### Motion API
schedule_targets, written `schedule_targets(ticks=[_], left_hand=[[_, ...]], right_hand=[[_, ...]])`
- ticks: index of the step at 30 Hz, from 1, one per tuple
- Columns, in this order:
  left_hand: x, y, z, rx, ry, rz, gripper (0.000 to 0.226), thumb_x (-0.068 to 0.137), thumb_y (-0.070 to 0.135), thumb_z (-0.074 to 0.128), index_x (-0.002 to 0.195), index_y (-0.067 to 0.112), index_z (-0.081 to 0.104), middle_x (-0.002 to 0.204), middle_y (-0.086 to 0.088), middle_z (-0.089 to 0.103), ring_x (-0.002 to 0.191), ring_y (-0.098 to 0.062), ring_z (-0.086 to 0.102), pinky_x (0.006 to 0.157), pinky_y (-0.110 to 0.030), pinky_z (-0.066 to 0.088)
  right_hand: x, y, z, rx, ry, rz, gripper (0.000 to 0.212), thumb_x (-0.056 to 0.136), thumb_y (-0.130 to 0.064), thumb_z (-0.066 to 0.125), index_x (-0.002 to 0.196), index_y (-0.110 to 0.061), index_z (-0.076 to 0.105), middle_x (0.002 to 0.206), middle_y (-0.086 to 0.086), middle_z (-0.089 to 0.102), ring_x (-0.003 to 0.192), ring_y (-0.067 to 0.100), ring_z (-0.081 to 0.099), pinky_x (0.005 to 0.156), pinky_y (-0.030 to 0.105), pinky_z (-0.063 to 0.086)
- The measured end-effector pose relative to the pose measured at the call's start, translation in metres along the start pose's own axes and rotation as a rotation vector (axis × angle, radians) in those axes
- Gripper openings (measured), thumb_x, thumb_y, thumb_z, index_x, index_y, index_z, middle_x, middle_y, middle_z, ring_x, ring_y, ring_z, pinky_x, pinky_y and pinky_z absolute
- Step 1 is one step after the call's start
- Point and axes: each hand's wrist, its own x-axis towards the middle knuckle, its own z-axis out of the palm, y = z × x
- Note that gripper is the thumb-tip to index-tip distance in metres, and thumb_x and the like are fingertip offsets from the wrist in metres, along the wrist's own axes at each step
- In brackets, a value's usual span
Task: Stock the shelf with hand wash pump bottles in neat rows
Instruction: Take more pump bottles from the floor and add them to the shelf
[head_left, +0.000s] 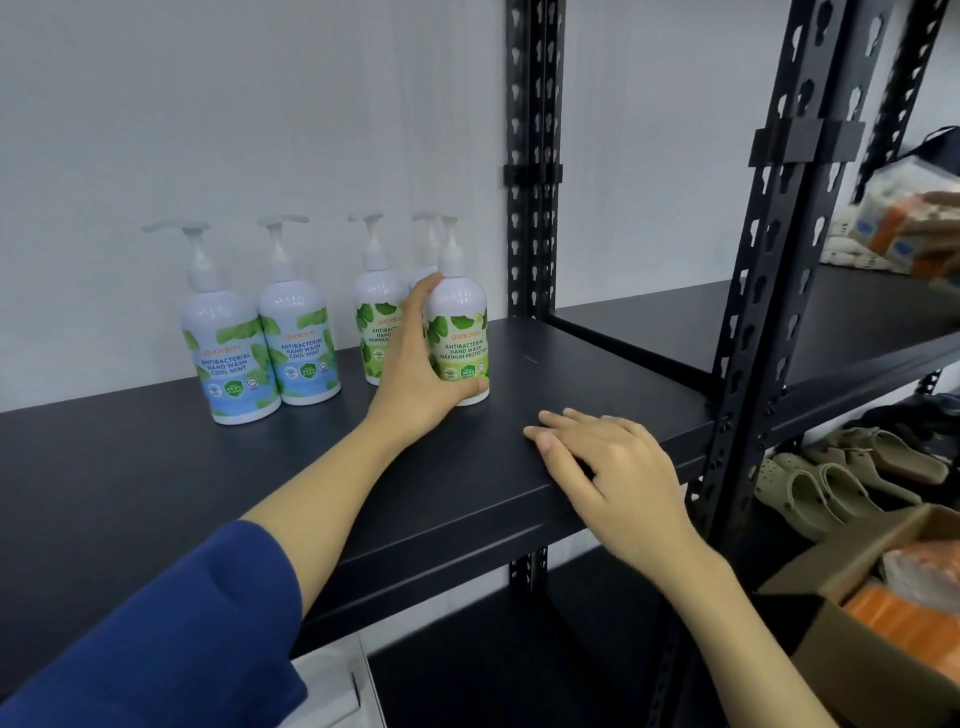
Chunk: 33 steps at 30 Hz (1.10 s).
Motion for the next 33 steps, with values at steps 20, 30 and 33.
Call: schedule_targets(ticks=[20,30,33], left_hand=[[0.015,-0.011,0.002,0.109,0.083,-0.004,0.097,0.062,0.02,0.086,0.139,0.036,0.028,0.135,-0.002,0.043,0.12,-0.021,0.046,0.098,-0.046,0.047],[0.012,-0.014,0.002,0.138,0.053,0.019,0.103,0.064,0.019,0.085,0.142,0.038,0.022,0.142,0.002,0.038,0.125,-0.019,0.044,0.1,-0.045,0.046],[0.012,-0.015,0.002,0.131,0.047,0.023,0.103,0.064,0.019,0.085,0.142,0.039,0.021,0.142,0.002,0.038,0.125,-0.02,0.044,0.1,-0.046,0.046]], right_hand=[[-0.009,0.006,0.035,0.1,0.489,-0.029,0.032,0.091,-0.02,0.045,0.083,-0.016,0.077,0.089,-0.007,0.073,0.091,0.01,0.065,0.091,0.017,0.03],[-0.01,0.007,0.036,0.112,0.506,-0.039,0.031,0.091,-0.02,0.046,0.084,-0.016,0.076,0.09,-0.007,0.073,0.092,0.009,0.064,0.092,0.017,0.031],[-0.01,0.007,0.035,0.122,0.491,-0.045,0.03,0.09,-0.021,0.047,0.084,-0.018,0.076,0.09,-0.009,0.073,0.093,0.007,0.062,0.092,0.015,0.03]])
